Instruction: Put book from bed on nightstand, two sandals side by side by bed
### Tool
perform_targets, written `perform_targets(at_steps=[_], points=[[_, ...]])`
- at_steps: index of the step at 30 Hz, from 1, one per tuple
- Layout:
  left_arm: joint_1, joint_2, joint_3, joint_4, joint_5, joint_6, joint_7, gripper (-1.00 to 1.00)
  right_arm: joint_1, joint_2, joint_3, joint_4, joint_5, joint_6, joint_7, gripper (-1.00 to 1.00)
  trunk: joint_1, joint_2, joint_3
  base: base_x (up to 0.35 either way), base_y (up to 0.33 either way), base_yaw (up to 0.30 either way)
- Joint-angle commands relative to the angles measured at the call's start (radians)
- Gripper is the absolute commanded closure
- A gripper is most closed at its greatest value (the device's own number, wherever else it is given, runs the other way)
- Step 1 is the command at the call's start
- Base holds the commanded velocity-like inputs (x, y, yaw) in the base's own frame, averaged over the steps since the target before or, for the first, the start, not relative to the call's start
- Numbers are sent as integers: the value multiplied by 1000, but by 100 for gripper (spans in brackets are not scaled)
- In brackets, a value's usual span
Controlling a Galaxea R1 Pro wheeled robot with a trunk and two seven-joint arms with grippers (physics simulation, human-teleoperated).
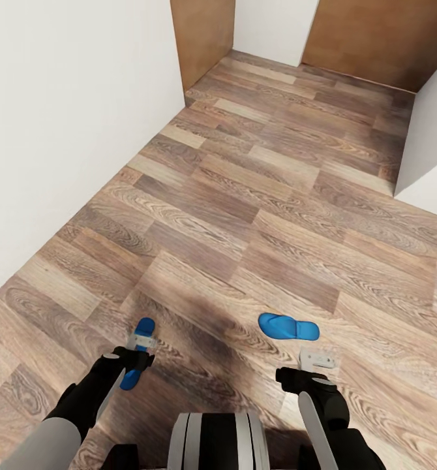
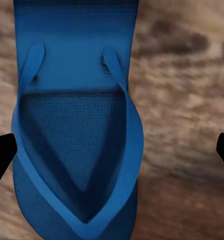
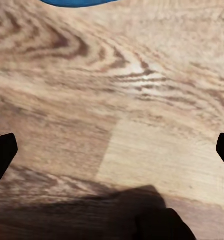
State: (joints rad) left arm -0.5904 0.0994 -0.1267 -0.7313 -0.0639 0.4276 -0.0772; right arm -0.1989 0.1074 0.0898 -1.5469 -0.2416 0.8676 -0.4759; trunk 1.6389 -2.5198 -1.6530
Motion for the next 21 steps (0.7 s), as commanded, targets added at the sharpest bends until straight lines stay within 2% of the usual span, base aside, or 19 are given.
perform_targets(at_steps=[1, 10, 21], points=[[0, 1, -2, -1, -7, 3, -4, -100, 0, 0, 3, -1, -10, 2, -10, -100, 0, 0, -5, 0, 0, 0], [0, 5, 0, 3, -6, -4, -4, -100, 0, 0, 13, -1, -10, 2, -10, -100, 4, -3, -39, 0, 0, 0], [0, 12, 7, -6, -5, -4, -6, -100, 0, 0, 13, -1, -10, 2, -10, -100, 4, -3, -39, 0, 0, 0]])
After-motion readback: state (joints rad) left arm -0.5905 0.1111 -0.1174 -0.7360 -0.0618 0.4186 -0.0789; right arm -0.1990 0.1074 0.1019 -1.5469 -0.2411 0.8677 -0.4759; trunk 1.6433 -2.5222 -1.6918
